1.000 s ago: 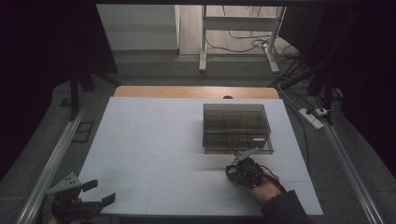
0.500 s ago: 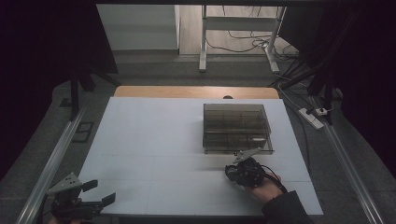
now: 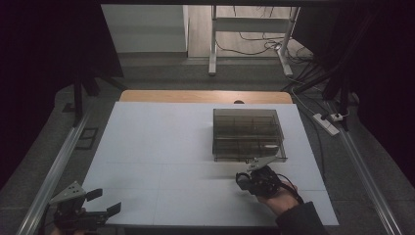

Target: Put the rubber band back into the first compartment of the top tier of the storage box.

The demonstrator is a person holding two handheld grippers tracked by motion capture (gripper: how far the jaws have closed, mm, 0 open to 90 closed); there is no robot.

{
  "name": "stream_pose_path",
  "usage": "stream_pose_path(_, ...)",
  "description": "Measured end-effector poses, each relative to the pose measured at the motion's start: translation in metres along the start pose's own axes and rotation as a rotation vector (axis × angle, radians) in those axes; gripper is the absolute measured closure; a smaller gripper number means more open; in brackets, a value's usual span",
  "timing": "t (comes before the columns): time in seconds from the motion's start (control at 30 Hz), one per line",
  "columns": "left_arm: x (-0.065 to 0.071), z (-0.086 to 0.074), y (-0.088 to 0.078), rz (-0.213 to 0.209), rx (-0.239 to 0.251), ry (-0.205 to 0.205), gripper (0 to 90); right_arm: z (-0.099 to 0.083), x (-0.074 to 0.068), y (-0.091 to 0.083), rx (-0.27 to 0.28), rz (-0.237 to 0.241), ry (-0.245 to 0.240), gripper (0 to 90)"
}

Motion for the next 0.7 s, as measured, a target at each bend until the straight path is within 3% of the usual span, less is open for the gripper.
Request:
stream_pose_path(0.37, 0.000, 0.000, 0.000, 0.005, -0.002, 0.005, 6.0, 0.003, -0.004, -0.016, 0.051, 0.017, 0.020, 85.3)
stream_pose_path(0.7, 0.000, 0.000, 0.000, 0.005, -0.003, 0.005, 6.0, 0.004, -0.012, -0.029, 0.085, 0.028, -0.002, 85.2)
Point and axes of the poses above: each handheld gripper's, and its own axes: y roughly forward along the jaws, z roughly out of its top, x roughly to its right, the point moved 9 cm from there along y, roughly forward along the jaws, and after that the axes turned 4 degrees about -x, right-handed, at the moved point
